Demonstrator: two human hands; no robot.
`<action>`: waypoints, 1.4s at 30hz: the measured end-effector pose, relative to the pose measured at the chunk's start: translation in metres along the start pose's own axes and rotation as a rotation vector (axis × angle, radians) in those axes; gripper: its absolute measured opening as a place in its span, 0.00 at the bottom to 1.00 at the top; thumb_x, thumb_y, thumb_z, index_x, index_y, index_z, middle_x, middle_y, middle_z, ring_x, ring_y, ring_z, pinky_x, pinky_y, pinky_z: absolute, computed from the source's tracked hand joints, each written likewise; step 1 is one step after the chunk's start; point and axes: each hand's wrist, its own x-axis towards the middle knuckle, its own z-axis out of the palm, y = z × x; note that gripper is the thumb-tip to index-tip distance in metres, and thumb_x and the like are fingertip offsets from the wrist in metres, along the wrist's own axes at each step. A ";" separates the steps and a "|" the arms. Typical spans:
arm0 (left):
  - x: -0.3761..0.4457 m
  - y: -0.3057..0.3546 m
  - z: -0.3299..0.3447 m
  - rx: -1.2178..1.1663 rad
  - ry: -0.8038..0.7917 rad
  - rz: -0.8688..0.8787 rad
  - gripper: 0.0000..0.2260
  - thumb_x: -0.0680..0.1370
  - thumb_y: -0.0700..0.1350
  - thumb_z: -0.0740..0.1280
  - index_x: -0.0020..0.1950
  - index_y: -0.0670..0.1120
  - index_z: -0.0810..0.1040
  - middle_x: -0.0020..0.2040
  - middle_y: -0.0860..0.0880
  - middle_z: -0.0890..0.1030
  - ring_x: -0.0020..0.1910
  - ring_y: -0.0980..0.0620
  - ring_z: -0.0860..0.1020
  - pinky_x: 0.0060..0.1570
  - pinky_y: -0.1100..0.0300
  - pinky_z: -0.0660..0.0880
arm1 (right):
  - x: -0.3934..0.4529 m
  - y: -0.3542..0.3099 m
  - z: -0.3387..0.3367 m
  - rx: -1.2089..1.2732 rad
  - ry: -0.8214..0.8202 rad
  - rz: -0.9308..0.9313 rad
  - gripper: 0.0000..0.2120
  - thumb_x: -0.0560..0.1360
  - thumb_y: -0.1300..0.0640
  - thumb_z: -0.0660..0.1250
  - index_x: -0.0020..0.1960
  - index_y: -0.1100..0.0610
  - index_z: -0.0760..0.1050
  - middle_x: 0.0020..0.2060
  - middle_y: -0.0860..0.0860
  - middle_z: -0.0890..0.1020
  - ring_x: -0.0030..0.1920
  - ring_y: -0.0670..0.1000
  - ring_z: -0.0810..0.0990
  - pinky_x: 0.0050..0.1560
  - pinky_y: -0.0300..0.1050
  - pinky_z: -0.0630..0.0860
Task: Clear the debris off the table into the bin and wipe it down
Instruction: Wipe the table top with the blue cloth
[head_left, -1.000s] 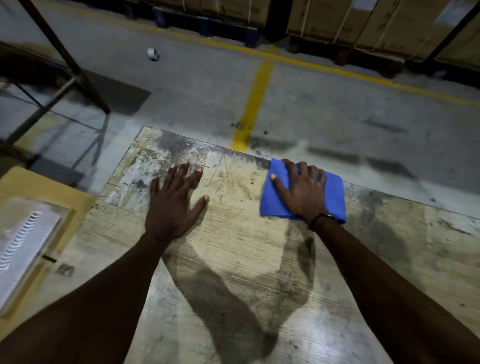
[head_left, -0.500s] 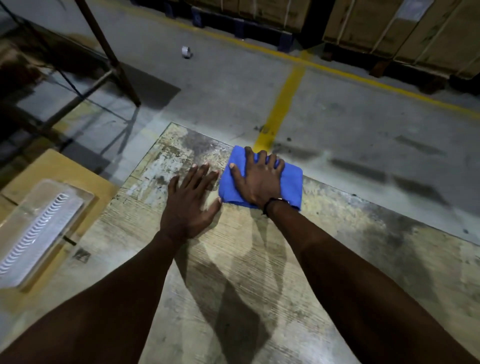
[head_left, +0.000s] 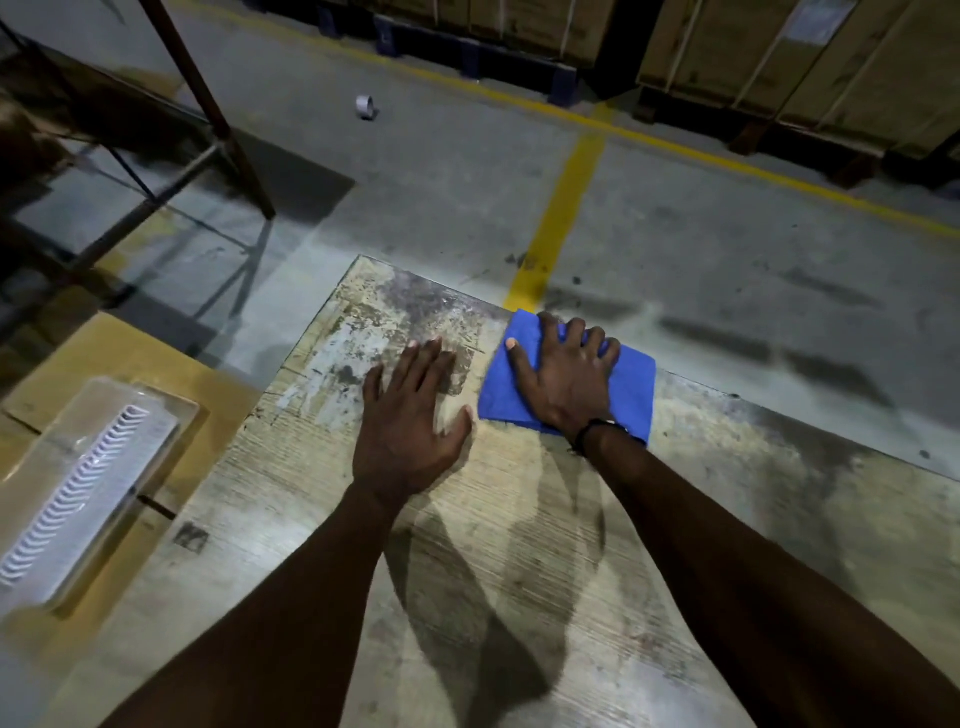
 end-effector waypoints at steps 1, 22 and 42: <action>0.000 0.000 0.001 -0.014 0.005 -0.005 0.34 0.79 0.62 0.61 0.83 0.51 0.64 0.85 0.52 0.60 0.85 0.52 0.57 0.81 0.38 0.53 | 0.003 -0.008 0.000 0.001 -0.007 -0.010 0.37 0.81 0.30 0.44 0.75 0.54 0.68 0.63 0.62 0.76 0.61 0.65 0.73 0.66 0.65 0.64; -0.023 -0.142 -0.055 -0.070 -0.080 0.037 0.37 0.81 0.68 0.59 0.86 0.55 0.55 0.87 0.56 0.50 0.86 0.52 0.47 0.80 0.42 0.59 | 0.069 -0.171 0.018 0.032 -0.052 -0.104 0.33 0.84 0.32 0.50 0.79 0.52 0.65 0.68 0.63 0.74 0.65 0.66 0.72 0.64 0.64 0.65; -0.020 -0.228 -0.105 -0.408 0.010 -0.093 0.35 0.81 0.62 0.56 0.83 0.43 0.63 0.82 0.45 0.66 0.80 0.47 0.65 0.77 0.55 0.63 | 0.054 -0.247 0.036 0.159 -0.050 -0.249 0.29 0.76 0.31 0.55 0.68 0.45 0.78 0.82 0.52 0.61 0.83 0.64 0.52 0.77 0.75 0.46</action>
